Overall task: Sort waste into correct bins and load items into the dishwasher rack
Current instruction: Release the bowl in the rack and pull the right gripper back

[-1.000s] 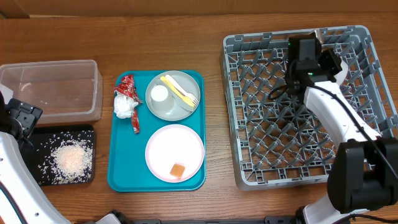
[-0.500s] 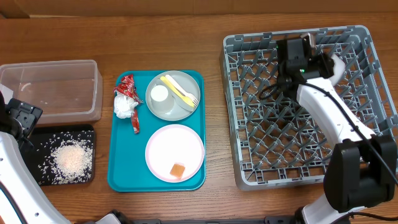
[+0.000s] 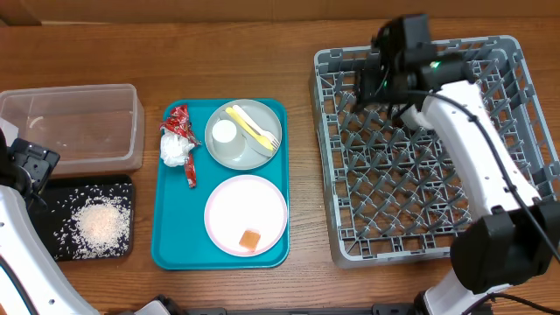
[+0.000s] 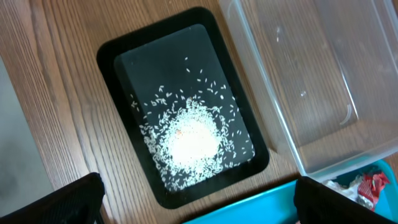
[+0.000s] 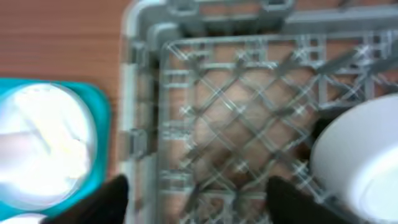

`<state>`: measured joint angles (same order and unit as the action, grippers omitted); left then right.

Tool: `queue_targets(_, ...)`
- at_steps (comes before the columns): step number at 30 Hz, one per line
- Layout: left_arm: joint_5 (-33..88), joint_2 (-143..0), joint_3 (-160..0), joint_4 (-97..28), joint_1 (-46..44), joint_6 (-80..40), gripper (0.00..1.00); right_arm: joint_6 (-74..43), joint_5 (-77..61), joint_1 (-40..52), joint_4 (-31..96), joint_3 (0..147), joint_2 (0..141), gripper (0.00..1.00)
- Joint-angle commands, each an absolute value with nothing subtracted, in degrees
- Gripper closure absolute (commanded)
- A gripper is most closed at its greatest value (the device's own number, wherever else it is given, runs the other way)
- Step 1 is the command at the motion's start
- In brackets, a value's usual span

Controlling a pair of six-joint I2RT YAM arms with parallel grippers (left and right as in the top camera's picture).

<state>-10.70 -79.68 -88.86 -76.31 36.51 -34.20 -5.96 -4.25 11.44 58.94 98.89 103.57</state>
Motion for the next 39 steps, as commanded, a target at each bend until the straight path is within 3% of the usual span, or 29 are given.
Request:
queue_targets(1,-10.48,-79.88,-89.36,-76.34,36.69,-34.74,0.0,-10.35,-14.81,9.56,63.51,107.83,102.65,0.11)
queue_targets(2,-10.48,-79.88,-89.36,-76.36,36.69,-34.74,0.0,-10.31,-14.85,9.08,64.9,109.62,102.54,0.0)
queue_targets(7,-10.48,-79.88,-89.36,-76.34,36.69,-34.74,0.0,-11.49,-0.19,6.52,67.9,110.83,102.74,0.0)
queue_targets(9,-10.48,-79.88,-89.36,-76.34,36.69,-34.74,0.0,-15.94,6.24,5.26,67.99,109.21,103.24,0.06)
queue_targets(10,-10.48,-79.88,-89.36,-76.36,36.69,-34.74,0.0,-17.17,7.42,4.58,67.77,108.31,103.48,0.11)
queue_targets(15,-10.48,-79.88,-89.36,-76.34,36.69,-34.74,0.0,-18.06,7.27,-0.45,66.98,104.22,106.15,0.71)
queue_targets(21,-10.48,-79.88,-89.36,-76.36,36.69,-34.74,0.0,-18.28,5.28,-4.4,65.39,102.24,108.86,0.96)
queue_targets(39,-10.48,-79.88,-89.36,-76.34,36.69,-34.74,0.0,-17.85,1.19,-4.84,59.61,102.21,118.91,0.96)
